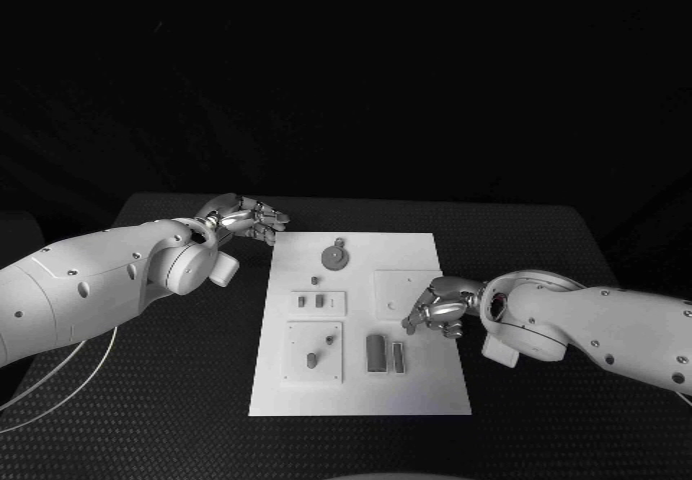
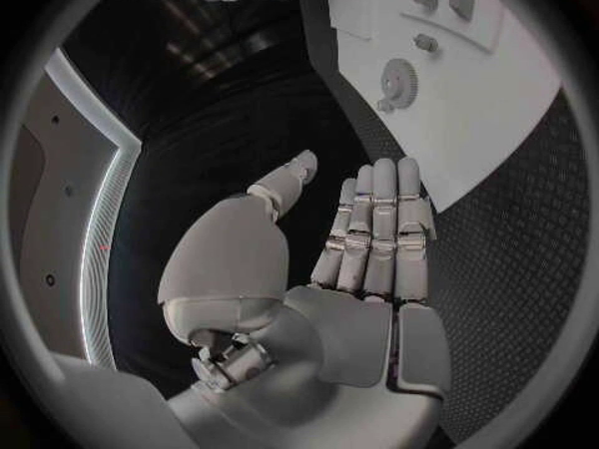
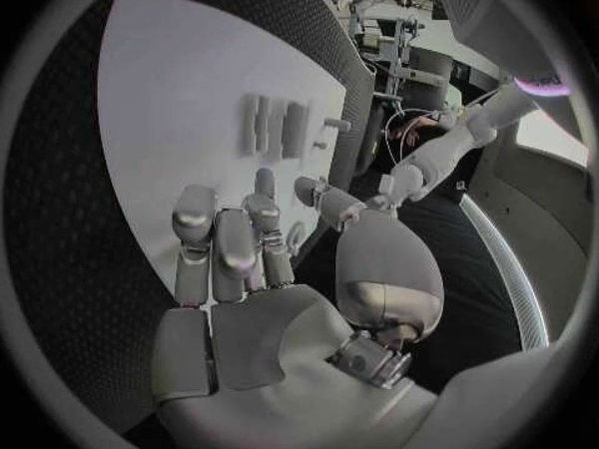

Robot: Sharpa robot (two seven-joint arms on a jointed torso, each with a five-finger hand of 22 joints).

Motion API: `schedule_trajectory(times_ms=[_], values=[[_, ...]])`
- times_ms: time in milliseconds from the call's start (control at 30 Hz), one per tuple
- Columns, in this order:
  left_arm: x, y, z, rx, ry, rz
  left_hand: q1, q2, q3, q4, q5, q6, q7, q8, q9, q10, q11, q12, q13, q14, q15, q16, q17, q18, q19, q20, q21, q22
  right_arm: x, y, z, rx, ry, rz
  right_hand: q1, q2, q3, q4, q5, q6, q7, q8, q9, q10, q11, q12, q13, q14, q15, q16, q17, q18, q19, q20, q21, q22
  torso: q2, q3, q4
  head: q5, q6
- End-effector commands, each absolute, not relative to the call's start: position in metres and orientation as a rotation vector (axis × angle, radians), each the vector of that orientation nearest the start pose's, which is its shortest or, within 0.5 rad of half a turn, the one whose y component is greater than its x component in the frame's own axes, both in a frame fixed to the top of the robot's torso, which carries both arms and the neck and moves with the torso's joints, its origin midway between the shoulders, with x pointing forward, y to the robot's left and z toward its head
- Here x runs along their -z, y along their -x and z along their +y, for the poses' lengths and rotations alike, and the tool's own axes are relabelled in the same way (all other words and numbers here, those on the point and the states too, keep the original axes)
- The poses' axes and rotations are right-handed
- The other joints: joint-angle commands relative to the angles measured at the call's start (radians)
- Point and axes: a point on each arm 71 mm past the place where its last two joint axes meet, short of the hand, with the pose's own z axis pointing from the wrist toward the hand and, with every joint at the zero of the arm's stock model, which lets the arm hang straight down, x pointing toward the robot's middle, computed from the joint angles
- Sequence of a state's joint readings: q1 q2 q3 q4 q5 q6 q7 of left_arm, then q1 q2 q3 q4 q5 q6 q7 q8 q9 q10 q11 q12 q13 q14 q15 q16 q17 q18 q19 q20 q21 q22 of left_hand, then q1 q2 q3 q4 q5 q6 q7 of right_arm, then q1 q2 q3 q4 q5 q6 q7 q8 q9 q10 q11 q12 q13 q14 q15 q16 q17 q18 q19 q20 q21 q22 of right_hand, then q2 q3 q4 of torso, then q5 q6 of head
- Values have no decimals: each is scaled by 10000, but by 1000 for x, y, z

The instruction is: Assemble the parts on the task board

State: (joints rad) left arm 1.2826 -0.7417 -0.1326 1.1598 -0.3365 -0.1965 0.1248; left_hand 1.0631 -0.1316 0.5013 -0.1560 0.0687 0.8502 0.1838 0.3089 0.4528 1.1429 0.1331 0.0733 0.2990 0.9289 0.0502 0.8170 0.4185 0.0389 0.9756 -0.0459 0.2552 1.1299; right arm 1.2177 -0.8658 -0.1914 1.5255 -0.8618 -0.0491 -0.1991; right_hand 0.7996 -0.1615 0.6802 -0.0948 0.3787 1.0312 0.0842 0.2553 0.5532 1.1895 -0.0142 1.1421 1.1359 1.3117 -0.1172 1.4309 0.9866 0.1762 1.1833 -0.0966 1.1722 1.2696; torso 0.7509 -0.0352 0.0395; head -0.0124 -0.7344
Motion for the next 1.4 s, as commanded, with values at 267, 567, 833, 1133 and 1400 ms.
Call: schedule_trajectory(times_ms=[267, 567, 833, 1133, 1400], values=[[195, -559, 267, 11508, 9460, 16304, 40, 158, 39, -6, -12, 67, -57, 142, 6, 48, -80, 42, 40, 24, 49, -55, 55, 187, 32, 22, -63, 29, 225, -536, -246, -10996, -6182, 18456, 117, 461, 12, -712, -43, -685, 333, -98, 126, -826, 194, -795, -460, -899, 155, -1184, -861, 852, -914, 383, -791, -254, -319, -133, 31, -312, 950], [195, -575, 272, 12245, 10448, 15672, 85, 392, 213, -211, -4, 158, -148, 218, -5, -55, -18, -59, -38, -739, 479, -1214, -264, 36, -799, 417, -867, -440, 235, -578, -250, -11391, -7758, 16776, 107, 778, 313, -828, -84, -1996, 1046, -493, 110, -2290, 957, -4544, -3731, -3103, 1112, -5238, -2488, 323, -3664, 1596, -3464, -1459, -663, -237, 30, -358, 1472], [195, -588, 267, 12706, 10477, 15333, -306, 437, 259, -355, -39, -526, -245, -68, -131, -1434, 64, -97, -762, -2259, 942, -2965, -764, -332, -2226, 952, -1943, -1780, 241, -584, -243, -12519, -8722, 16164, 519, 1077, 246, -866, -51, -2471, 1028, -383, 18, -2428, 1547, -8116, -7334, -4827, 2511, -9134, -4383, -381, -6630, 2557, -6018, -2695, -851, -217, -22, -237, 1661], [199, -589, 270, 12101, 10499, 15405, -3516, 1316, -5013, 1560, -687, -8502, -1838, -3089, -4528, -11429, -1331, -733, -2990, -9289, -502, -8170, -4185, -389, -9756, 459, -2552, -11299, 245, -584, -246, -11972, -8780, 16307, -7996, 1615, -6802, 948, -3787, -10312, -842, -2553, -5532, -11895, 142, -11421, -11359, -13117, 1172, -14309, -9866, -1762, -11833, 966, -11722, -12696, -870, -189, -9, -197, 1738], [207, -576, 259, 12264, 10725, 14942, -10631, 1316, -5013, 1560, -687, -8502, -1838, -3089, -4528, -11429, -1331, -733, -2990, -9289, -502, -8170, -4185, -389, -9756, 459, -2552, -11299, 244, -574, -239, -12231, -9077, 15700, -7996, 1615, -6802, 948, -3787, -10312, -842, -2553, -5532, -11895, 142, -11421, -11359, -13117, 1172, -14309, -9866, -1762, -11833, 966, -11722, -12696, -1307, 8, -150, -80, 1595]])
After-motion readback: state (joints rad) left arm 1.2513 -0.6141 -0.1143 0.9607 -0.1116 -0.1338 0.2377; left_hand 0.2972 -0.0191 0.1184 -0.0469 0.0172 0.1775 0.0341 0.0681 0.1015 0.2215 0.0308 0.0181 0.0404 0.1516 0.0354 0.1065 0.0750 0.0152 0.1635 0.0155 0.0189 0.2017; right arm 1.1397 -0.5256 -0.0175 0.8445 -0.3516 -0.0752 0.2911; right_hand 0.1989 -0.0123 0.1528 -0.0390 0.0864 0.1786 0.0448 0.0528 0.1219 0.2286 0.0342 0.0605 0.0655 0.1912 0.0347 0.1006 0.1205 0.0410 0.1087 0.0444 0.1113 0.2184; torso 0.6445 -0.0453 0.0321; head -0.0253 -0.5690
